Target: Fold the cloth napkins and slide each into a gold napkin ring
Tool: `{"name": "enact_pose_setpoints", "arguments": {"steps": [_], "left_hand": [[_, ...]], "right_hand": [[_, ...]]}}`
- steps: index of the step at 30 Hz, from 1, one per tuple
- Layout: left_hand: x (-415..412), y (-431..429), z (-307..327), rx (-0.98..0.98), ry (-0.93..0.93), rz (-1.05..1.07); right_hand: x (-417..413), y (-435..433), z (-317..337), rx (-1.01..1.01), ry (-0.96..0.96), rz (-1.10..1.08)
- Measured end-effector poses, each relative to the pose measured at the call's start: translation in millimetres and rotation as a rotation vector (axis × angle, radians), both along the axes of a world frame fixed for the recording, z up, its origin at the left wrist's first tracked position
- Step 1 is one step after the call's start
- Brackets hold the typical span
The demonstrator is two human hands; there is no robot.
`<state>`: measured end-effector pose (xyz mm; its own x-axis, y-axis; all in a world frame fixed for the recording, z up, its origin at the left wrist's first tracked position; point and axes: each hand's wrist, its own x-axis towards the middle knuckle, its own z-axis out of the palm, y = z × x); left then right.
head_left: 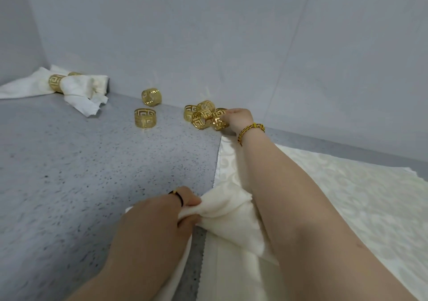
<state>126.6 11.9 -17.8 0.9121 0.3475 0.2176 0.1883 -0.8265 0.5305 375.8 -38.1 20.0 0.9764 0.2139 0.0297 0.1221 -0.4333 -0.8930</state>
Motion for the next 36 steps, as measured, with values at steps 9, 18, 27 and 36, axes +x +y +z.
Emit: {"name": "enact_pose_setpoints", "arguments": {"steps": [9,18,27,36], "left_hand": [[-4.4,-0.3,-4.4,-0.004,-0.149,0.009],[-14.3,-15.1,5.1,0.063,-0.115,-0.007],[-35.7,-34.0,12.3,-0.050,-0.076,0.033],[-31.1,-35.5,15.1,-0.209,-0.124,0.036]], "right_hand": [[-46.1,-67.2,20.8,-0.020,-0.255,-0.048],[-193.3,-197.4,0.3,-0.245,-0.284,-0.137],[-242.3,-219.4,-13.8,-0.591,-0.388,-0.098],[-235.7,-236.5,-8.9,0.179,0.004,-0.237]]}}
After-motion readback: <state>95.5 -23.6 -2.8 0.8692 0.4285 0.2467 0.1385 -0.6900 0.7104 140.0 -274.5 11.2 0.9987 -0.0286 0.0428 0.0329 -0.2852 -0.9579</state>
